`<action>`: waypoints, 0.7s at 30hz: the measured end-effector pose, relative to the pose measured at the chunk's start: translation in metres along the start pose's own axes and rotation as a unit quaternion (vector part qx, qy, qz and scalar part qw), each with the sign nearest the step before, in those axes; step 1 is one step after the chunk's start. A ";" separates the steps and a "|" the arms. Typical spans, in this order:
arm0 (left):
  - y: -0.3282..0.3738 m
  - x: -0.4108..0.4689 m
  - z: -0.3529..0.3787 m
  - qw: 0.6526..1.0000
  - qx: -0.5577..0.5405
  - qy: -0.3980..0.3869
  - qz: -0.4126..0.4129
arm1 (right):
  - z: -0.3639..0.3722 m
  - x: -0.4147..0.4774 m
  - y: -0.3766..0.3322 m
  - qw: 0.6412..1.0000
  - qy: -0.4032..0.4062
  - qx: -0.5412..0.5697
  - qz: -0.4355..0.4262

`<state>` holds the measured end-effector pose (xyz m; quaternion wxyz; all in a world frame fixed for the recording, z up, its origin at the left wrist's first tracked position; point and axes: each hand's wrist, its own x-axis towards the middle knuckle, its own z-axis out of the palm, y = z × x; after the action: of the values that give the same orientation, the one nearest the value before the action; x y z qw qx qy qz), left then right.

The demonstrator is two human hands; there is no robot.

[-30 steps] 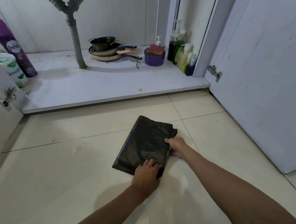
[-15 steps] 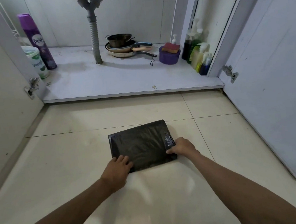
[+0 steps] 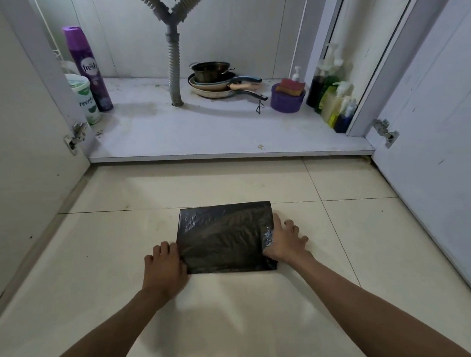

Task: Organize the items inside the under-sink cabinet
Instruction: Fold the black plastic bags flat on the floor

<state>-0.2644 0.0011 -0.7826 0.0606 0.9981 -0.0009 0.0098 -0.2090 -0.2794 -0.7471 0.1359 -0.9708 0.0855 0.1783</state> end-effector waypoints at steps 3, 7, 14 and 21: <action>0.014 0.016 -0.007 1.000 -0.019 0.020 0.000 | 0.003 0.004 -0.014 0.993 0.085 0.008 -0.082; 0.035 0.045 -0.007 0.998 -0.056 0.006 0.037 | 0.017 0.012 -0.040 0.977 0.110 -0.034 -0.181; 0.052 0.094 0.009 0.990 -0.010 -0.065 0.125 | 0.037 0.038 -0.073 0.968 0.086 -0.033 -0.234; 0.042 0.101 0.037 0.993 -0.009 -0.073 0.092 | 0.053 0.058 -0.067 0.977 0.080 -0.054 -0.189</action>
<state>-0.1626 -0.0448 -0.8119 0.0678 0.9913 -0.0975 -0.0572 -0.1588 -0.2075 -0.8005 0.1073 -0.9864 -0.0987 0.0760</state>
